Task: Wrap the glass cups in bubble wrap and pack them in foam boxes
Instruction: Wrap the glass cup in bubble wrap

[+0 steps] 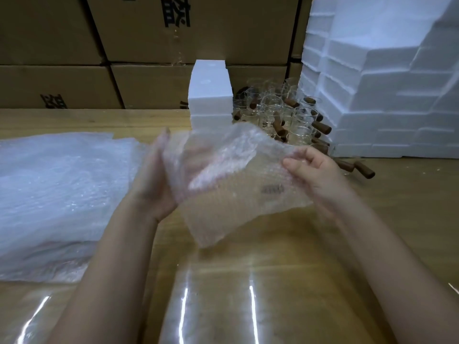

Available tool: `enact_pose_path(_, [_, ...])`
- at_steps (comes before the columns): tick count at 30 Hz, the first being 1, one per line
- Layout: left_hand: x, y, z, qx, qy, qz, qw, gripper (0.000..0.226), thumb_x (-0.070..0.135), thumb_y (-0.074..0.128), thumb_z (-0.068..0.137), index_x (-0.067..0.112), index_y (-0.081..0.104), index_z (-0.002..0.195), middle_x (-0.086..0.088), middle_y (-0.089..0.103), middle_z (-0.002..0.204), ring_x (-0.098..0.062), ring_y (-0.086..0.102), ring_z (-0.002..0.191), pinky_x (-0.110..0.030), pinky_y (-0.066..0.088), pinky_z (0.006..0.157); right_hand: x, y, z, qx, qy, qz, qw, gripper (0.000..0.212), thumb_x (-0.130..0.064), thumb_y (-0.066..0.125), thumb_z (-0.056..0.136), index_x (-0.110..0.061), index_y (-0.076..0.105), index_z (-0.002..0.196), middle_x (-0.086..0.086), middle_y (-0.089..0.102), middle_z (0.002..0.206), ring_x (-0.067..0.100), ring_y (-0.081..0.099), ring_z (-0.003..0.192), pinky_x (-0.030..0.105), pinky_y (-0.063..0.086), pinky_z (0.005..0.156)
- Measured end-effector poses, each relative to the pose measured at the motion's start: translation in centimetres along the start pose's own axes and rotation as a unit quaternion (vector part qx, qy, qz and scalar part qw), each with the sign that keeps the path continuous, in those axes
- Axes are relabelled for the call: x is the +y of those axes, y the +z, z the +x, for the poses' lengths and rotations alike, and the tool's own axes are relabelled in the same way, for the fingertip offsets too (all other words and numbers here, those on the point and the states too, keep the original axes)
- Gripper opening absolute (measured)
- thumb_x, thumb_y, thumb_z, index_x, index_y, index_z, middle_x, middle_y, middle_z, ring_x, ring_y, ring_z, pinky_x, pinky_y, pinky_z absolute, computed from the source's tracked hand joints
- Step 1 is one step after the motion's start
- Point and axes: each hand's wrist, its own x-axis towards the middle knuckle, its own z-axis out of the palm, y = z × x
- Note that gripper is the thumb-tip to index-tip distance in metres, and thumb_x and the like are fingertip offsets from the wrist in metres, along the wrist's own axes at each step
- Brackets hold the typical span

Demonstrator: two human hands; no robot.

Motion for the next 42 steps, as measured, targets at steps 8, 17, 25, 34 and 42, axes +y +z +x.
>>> enact_pose_path(8, [-0.9,-0.3,0.9,0.002,0.154,0.132,0.979,0.016,0.035,0.069,0.080,0.022,0.076,0.086,0.005,0.070,0.076,-0.011,0.068,0.067,-0.026,0.055,0.056,-1.0,-0.4,-0.4,-0.041,0.070,0.117,0.990,0.050,-0.041,0.066,0.074,-0.018,0.057,0.117,0.001,0.071,0.110,0.018,0.068,0.099,0.028,0.056,0.072])
enact_pose_path(17, [-1.0,-0.8,1.1,0.071,0.209,0.242,0.945,0.030,0.022,0.053,0.098,0.030,0.074,0.079,0.005,0.054,0.063,-0.010,0.050,0.055,-0.019,0.042,0.046,-1.2,0.4,-0.2,0.146,-0.071,0.017,0.987,0.016,-0.009,0.066,0.084,-0.020,0.063,0.095,-0.010,0.068,0.075,0.005,0.063,0.074,0.017,0.052,0.067])
enact_pose_path(25, [-1.2,-0.6,1.7,0.160,0.253,0.200,0.933,0.030,0.036,0.043,0.100,0.035,0.069,0.086,0.003,0.048,0.053,-0.008,0.046,0.044,-0.023,0.048,0.042,-0.4,0.2,-0.8,-0.034,0.100,-0.127,0.986,0.030,-0.049,0.061,0.081,-0.022,0.070,0.091,-0.005,0.074,0.083,0.010,0.068,0.078,0.036,0.051,0.082])
enact_pose_path(34, [-3.4,-1.3,2.9,0.124,0.081,0.334,0.931,0.038,0.052,0.053,0.091,0.019,0.063,0.107,0.021,0.066,0.074,0.001,0.054,0.053,-0.016,0.042,0.044,-0.3,0.3,-0.1,0.082,-0.002,-0.064,0.995,0.017,-0.015,0.054,0.096,-0.022,0.065,0.085,-0.013,0.064,0.067,0.003,0.056,0.062,0.022,0.046,0.062])
enact_pose_path(42, [-2.7,-0.9,2.3,0.179,0.255,0.412,0.856,0.025,0.031,0.048,0.100,0.027,0.048,0.075,0.016,0.052,0.049,-0.003,0.047,0.035,-0.015,0.034,0.031,-0.9,-0.6,-0.2,0.064,0.035,-0.088,0.993,0.020,-0.005,0.053,0.094,-0.020,0.066,0.092,-0.008,0.069,0.073,0.011,0.060,0.069,0.025,0.050,0.066])
